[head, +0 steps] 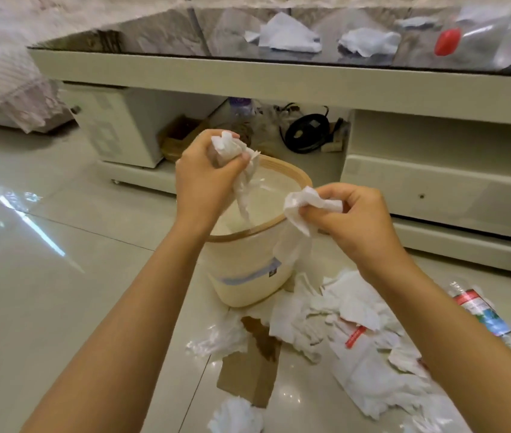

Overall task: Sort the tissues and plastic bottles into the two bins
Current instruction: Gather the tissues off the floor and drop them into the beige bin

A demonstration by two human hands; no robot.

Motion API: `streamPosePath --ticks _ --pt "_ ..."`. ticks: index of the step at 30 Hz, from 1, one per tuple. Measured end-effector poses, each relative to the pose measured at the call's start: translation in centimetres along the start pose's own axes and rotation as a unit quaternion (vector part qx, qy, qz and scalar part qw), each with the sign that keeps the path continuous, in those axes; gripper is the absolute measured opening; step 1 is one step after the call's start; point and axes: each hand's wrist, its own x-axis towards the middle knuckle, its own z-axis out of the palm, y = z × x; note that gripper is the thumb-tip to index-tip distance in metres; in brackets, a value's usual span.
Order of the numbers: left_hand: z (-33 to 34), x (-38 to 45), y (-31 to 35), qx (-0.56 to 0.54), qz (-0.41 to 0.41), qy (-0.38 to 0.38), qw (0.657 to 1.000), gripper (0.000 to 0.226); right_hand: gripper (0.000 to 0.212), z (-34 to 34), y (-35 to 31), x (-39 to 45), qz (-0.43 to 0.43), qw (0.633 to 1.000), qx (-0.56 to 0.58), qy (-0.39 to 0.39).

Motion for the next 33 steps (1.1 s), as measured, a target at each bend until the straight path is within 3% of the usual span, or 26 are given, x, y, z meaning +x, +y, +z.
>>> streamPosePath --ticks 3,9,14,16,20,23,29,33 --pt "0.1 2.0 -2.6 0.004 -0.058 -0.018 0.998 0.035 0.006 1.1 -0.9 0.7 -0.01 1.0 -0.005 -0.005" --pt "0.1 1.5 -5.6 0.052 -0.092 -0.053 0.993 0.069 0.01 3.0 -1.8 3.2 -0.019 1.0 0.018 0.007" --pt "-1.1 1.0 -5.9 0.012 -0.103 -0.011 0.995 0.052 0.013 6.3 -1.5 6.0 -0.019 1.0 -0.007 -0.004" --pt "-1.7 0.7 -5.8 0.004 -0.106 0.001 0.994 0.047 0.017 7.6 -1.1 6.6 -0.016 0.997 -0.059 -0.043" --pt "-2.8 -0.3 -6.0 -0.005 -0.11 0.014 0.994 0.043 0.05 8.7 0.3 6.8 -0.01 0.984 -0.117 -0.134" --pt "-3.4 -1.0 -6.5 0.002 -0.116 0.013 0.993 0.041 0.059 8.7 0.8 6.5 0.0 0.981 -0.112 -0.156" --pt "-3.5 -2.0 -6.2 0.002 -0.123 -0.004 0.992 0.041 0.046 7.7 0.2 4.8 -0.019 0.984 -0.117 -0.133" --pt "-3.0 -4.8 -5.2 -0.016 -0.094 -0.058 0.994 0.03 0.024 5.7 0.6 1.3 -0.04 0.984 -0.13 -0.114"
